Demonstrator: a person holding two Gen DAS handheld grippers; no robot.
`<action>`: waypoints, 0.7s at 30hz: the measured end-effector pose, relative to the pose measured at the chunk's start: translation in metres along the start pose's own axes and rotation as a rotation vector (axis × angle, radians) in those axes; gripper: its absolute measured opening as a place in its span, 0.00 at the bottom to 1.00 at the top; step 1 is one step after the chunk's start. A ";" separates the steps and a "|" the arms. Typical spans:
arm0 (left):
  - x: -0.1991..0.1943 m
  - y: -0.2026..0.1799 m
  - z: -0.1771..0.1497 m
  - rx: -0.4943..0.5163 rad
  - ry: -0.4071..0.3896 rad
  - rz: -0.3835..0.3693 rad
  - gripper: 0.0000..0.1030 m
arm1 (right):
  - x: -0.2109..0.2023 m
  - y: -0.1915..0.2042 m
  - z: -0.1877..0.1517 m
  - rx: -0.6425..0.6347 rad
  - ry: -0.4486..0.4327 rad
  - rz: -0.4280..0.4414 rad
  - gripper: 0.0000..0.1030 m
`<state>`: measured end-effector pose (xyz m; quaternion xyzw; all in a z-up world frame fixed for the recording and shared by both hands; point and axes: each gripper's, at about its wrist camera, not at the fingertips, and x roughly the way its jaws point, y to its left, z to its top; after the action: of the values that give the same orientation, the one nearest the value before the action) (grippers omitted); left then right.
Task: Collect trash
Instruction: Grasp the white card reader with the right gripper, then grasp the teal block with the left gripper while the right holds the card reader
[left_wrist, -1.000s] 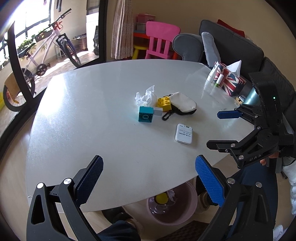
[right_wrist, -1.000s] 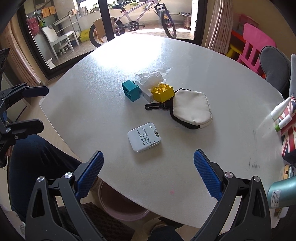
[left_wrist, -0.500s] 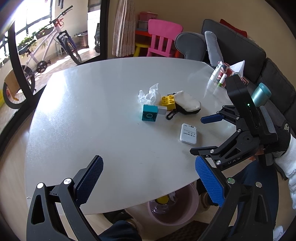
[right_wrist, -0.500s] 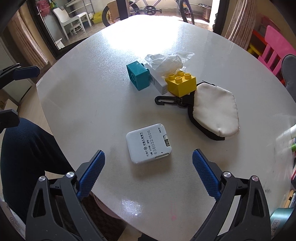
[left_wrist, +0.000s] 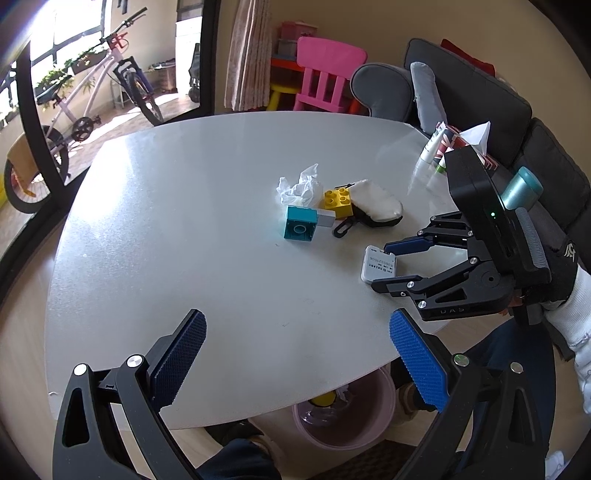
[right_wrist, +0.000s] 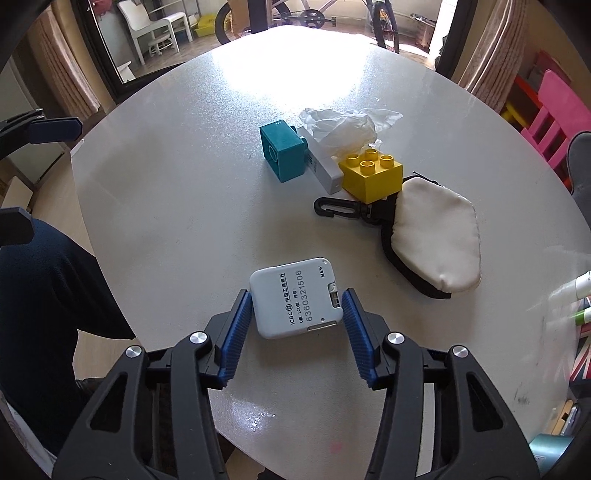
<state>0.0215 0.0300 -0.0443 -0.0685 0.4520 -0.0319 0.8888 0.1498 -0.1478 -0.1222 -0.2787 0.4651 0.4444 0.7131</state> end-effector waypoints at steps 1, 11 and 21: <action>0.000 0.000 0.000 0.001 0.000 0.000 0.93 | 0.000 0.000 -0.001 0.007 -0.003 -0.001 0.49; 0.004 0.001 0.006 0.002 -0.011 -0.003 0.93 | -0.016 -0.006 -0.007 0.102 -0.049 -0.004 0.49; 0.020 -0.002 0.024 -0.002 -0.018 -0.007 0.93 | -0.046 -0.025 -0.022 0.246 -0.119 -0.051 0.48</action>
<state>0.0526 0.0283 -0.0461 -0.0713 0.4439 -0.0341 0.8926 0.1554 -0.1946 -0.0900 -0.1738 0.4657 0.3817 0.7793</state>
